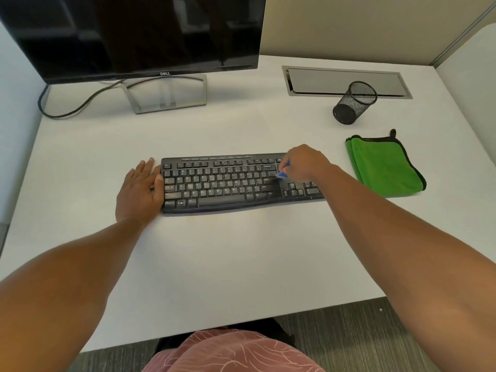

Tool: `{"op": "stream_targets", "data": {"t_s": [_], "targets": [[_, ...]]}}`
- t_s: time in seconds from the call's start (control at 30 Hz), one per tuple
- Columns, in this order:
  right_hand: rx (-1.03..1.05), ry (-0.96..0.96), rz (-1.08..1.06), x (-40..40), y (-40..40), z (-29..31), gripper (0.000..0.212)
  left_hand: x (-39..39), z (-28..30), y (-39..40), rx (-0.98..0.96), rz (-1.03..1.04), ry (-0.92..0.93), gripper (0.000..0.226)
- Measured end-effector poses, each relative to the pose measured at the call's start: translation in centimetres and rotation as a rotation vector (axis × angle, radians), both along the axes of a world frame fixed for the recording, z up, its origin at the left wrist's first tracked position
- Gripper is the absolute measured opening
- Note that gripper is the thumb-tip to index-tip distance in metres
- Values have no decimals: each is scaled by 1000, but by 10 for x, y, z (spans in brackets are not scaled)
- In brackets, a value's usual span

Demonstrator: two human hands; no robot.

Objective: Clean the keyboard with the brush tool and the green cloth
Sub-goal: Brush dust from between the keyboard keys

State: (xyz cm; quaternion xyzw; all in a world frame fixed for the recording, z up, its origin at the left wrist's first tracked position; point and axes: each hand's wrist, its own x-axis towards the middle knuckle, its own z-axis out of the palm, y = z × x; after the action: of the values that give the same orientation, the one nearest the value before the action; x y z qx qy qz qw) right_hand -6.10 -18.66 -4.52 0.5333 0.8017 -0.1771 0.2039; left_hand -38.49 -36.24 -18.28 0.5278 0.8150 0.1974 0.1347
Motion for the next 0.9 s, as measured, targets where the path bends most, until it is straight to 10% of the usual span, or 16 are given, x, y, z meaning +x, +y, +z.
{"op": "stream_targets", "data": {"t_s": [0.9], "targets": [[-233,-65,-282,2,-14,9,30,-4,-8,2,-1,-14,16,57]]}}
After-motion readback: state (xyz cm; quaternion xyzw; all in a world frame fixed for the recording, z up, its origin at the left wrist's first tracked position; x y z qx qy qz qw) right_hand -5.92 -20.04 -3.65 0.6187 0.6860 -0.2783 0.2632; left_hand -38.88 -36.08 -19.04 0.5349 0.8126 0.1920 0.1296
